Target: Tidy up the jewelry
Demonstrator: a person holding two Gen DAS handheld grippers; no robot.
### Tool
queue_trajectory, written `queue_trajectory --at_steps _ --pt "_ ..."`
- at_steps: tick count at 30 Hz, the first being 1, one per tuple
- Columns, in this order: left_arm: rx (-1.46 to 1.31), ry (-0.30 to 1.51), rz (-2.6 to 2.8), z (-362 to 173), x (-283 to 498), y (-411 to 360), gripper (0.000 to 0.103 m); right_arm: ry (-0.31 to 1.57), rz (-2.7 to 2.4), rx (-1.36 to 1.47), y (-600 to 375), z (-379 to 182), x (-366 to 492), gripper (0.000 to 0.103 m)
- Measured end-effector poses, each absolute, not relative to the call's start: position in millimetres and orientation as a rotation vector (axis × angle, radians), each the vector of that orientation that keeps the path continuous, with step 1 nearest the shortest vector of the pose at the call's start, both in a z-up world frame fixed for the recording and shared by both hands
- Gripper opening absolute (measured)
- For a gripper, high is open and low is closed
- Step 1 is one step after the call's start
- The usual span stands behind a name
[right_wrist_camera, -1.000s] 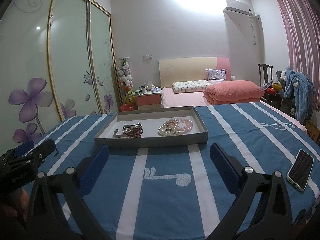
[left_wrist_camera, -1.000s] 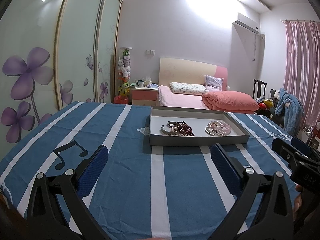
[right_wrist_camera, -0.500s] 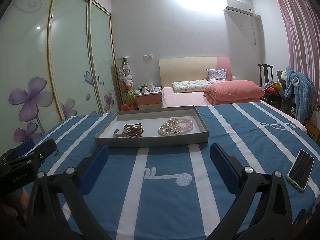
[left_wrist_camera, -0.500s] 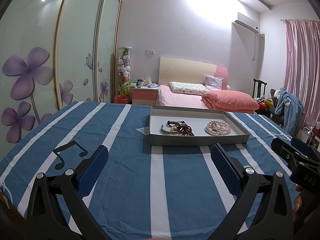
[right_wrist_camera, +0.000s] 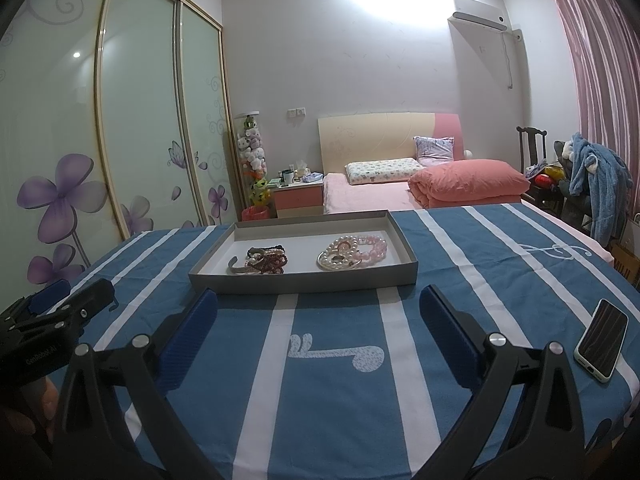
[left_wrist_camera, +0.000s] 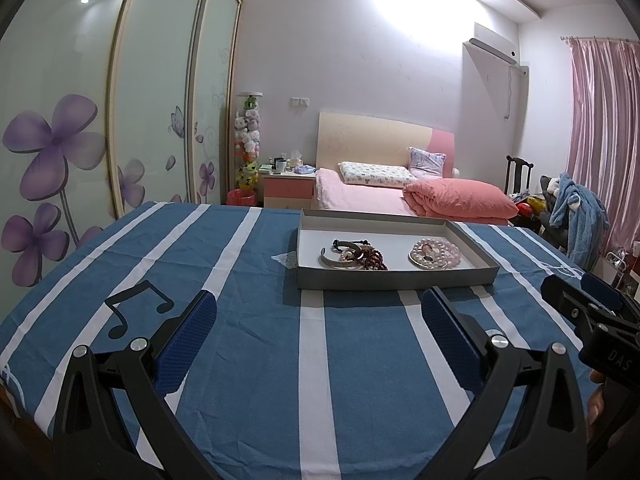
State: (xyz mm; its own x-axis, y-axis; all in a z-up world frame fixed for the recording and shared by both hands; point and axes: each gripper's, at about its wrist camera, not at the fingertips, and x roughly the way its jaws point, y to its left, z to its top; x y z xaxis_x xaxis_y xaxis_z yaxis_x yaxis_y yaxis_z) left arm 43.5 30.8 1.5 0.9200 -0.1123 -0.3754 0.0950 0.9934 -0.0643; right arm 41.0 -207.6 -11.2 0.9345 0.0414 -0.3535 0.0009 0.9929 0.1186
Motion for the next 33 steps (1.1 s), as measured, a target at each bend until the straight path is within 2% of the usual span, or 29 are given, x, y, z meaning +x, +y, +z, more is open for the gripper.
queue_trajectory --at_steps 33 --pt "-0.043 0.401 -0.105 -0.2 45.7 30.8 0.101 0.366 0.021 0.119 -208.4 -9.6 42.1 0.099"
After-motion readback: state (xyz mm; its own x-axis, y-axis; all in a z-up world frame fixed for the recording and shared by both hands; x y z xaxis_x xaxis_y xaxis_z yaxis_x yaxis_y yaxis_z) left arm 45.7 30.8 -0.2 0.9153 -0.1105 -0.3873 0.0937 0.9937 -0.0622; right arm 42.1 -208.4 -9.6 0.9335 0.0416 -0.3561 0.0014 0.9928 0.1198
